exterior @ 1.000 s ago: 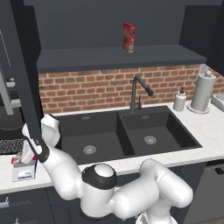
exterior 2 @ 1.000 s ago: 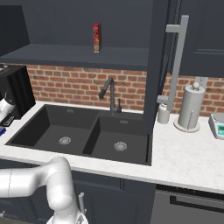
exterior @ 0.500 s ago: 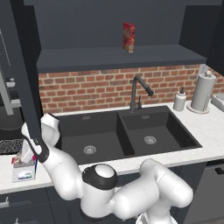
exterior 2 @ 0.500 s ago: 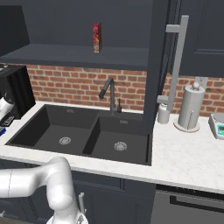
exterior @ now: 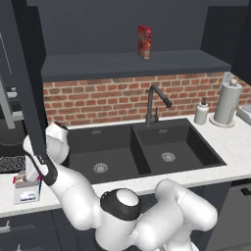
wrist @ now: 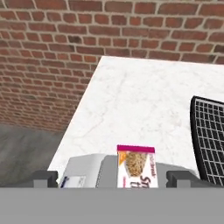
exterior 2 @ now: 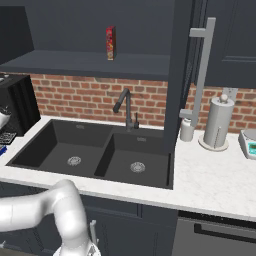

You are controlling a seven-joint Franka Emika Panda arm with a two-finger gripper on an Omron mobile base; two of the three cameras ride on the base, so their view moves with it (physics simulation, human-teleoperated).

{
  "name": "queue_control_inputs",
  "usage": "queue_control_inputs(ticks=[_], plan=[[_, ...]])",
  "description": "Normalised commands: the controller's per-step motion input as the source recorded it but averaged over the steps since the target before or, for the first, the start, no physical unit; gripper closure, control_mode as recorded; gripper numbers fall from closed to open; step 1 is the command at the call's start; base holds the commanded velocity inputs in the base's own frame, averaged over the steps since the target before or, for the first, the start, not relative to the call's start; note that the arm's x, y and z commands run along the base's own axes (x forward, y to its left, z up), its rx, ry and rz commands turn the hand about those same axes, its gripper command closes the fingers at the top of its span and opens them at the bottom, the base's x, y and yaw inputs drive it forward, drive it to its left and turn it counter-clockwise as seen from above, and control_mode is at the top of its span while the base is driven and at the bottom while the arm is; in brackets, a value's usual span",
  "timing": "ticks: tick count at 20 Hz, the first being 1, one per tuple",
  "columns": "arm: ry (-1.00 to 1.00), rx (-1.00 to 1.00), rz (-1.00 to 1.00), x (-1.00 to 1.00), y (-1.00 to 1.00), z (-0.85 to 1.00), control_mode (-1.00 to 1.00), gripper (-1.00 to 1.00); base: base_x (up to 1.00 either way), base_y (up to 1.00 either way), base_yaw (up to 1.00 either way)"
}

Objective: Pick the bar and place it on the digital scale for weighing, and close the cabinet.

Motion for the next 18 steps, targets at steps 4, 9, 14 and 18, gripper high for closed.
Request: queue_control_inputs(ticks=[4,9,14,18], plan=[[-0.32,0.08,0.00,-0.50,-0.56,0.54,-1.00,-1.00,0.00,0.00,0.00],[-0.28,0.14,0.00,-0.35,-0.79,0.29,-1.00,-1.00,0.00,0.00,0.00],[-0.21,0.15,0.00,-0.21,-0.91,0.12,-1.00,-1.00,0.00,0.00,0.00],[-0.26,0.15,0.00,-0.38,-0.82,0.46,-1.00,-1.00,0.00,0.00,0.00]])
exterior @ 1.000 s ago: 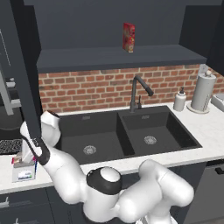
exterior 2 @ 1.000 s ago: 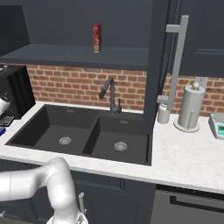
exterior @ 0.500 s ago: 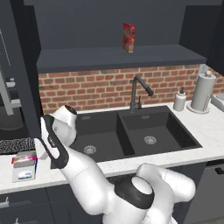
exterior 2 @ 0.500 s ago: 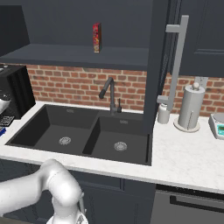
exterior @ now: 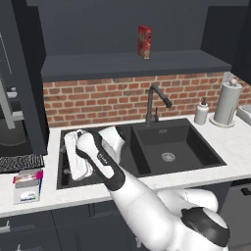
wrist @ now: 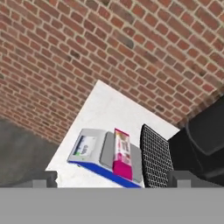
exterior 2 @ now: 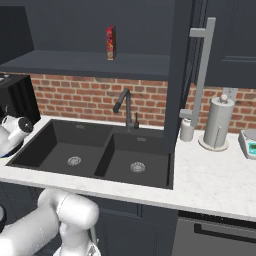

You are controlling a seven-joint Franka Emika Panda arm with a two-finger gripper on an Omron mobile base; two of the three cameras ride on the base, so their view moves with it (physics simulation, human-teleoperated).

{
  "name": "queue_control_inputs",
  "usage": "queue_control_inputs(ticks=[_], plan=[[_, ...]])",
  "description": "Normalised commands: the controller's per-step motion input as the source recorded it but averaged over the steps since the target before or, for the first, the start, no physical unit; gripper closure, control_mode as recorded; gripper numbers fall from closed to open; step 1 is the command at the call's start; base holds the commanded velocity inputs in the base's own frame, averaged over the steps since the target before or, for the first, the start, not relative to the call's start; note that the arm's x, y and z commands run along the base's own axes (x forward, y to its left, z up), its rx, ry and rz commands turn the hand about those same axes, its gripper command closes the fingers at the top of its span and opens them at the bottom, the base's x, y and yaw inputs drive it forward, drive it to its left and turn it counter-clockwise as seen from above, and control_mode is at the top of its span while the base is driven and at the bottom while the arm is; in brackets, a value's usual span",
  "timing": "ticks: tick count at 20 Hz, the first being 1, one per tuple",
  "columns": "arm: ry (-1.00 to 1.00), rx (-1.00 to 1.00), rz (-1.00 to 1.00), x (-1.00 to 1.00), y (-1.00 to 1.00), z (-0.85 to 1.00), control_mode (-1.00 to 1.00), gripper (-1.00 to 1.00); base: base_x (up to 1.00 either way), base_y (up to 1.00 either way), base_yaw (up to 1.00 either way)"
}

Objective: Pick the bar and place it on the digital scale for weighing, and close the cabinet.

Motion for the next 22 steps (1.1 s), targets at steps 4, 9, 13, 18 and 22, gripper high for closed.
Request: queue_control_inputs(ticks=[4,9,13,18,22], plan=[[-0.52,0.19,-0.10,-0.51,-0.69,0.74,-1.00,-1.00,0.00,0.00,0.00],[-0.66,0.18,-0.17,-0.44,-0.53,0.76,-1.00,-1.00,0.00,0.00,0.00],[-0.66,0.13,-0.32,-0.18,-0.24,0.66,-1.00,-1.00,0.00,0.00,0.00],[-0.49,0.17,-0.32,-0.02,-0.56,0.83,-1.00,-1.00,0.00,0.00,0.00],[-0.34,0.26,-0.15,-0.14,-0.97,1.00,-1.00,-1.00,0.00,0.00,0.00]])
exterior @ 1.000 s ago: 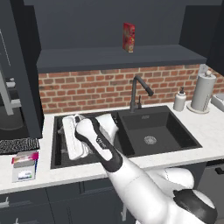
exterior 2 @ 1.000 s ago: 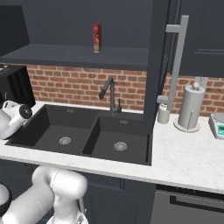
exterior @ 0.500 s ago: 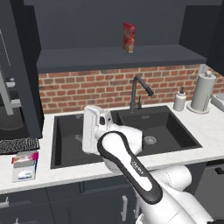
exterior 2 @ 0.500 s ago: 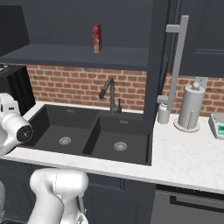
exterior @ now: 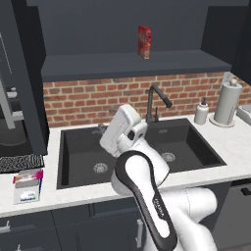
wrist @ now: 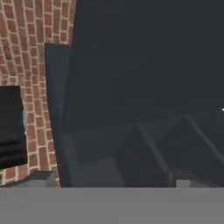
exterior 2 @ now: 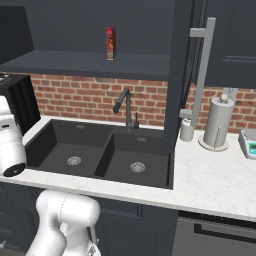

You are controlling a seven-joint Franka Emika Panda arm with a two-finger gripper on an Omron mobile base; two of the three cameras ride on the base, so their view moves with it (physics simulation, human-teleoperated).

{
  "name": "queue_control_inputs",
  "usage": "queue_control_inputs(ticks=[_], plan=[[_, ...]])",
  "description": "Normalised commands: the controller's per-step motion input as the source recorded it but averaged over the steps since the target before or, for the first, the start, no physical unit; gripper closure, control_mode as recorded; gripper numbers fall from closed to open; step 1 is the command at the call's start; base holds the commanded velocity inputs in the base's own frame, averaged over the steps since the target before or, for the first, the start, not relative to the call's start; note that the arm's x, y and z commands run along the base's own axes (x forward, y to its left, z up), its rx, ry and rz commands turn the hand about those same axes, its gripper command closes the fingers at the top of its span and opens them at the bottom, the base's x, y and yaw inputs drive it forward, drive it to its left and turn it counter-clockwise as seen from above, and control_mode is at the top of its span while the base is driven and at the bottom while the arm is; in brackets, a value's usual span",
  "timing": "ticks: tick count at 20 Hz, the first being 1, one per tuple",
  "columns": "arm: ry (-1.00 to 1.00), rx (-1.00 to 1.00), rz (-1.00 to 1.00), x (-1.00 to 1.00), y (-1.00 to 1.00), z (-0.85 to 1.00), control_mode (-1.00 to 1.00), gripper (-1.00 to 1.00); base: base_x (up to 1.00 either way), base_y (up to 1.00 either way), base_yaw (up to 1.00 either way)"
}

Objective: Pick the bar and place it on the digital scale for weighing, and close the cabinet.

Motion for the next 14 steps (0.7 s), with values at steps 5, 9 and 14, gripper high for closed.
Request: queue_control_inputs(ticks=[5,9,14], plan=[[-0.29,0.27,-0.03,-0.27,-1.00,0.93,-1.00,-1.00,0.00,0.00,0.00],[-0.14,0.23,0.00,-0.46,-1.00,0.71,-1.00,-1.00,0.00,0.00,0.00],[0.00,0.11,0.00,-0.64,-1.00,0.43,-1.00,-1.00,0.00,0.00,0.00]])
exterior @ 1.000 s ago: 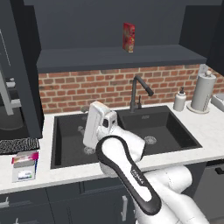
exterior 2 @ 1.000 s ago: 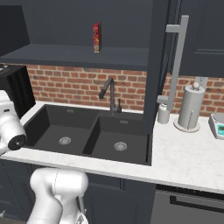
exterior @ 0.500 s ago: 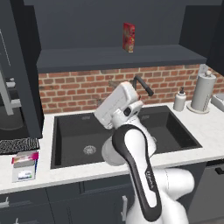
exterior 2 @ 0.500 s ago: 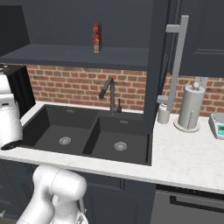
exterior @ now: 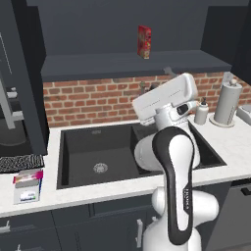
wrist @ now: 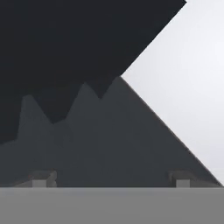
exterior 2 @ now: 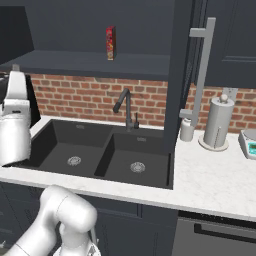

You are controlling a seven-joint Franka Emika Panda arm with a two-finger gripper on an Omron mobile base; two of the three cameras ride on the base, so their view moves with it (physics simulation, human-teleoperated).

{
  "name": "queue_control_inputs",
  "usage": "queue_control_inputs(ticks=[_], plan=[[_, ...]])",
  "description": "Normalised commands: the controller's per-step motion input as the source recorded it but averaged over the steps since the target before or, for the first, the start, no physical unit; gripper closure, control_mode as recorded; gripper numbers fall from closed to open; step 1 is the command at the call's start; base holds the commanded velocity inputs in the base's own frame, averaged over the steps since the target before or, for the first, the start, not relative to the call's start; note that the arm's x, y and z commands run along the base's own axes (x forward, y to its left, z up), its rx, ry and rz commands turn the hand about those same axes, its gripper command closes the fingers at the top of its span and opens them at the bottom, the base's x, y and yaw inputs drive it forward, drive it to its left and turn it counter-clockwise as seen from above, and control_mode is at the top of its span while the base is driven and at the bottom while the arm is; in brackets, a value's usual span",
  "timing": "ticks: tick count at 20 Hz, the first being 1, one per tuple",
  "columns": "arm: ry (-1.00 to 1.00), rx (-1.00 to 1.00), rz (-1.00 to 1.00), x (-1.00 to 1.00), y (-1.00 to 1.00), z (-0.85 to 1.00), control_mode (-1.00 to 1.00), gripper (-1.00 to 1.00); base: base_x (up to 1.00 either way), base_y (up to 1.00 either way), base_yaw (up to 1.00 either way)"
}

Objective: Pick the bar and place it on the digital scale for weighing, and close the cabinet.

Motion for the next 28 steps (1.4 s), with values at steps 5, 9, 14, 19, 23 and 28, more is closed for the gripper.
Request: queue_control_inputs(ticks=[5,9,14,19,23,28], plan=[[0.14,0.00,0.00,-0.45,-1.00,0.10,-1.00,-1.00,0.00,0.00,0.00],[0.11,0.00,0.00,-0.79,-0.99,0.02,-1.00,-1.00,0.00,0.00,0.00],[0.00,-0.01,-0.10,-1.00,-0.57,0.00,-1.00,-1.00,0.00,0.00,0.00],[0.07,-0.05,-0.14,-1.00,-0.38,0.01,-1.00,-1.00,0.00,0.00,0.00],[0.26,-0.10,-0.10,-0.98,-0.26,-0.18,-1.00,-1.00,0.00,0.00,0.00],[0.15,-0.06,-0.04,-0.99,-0.59,-0.80,-1.00,-1.00,0.00,0.00,0.00]])
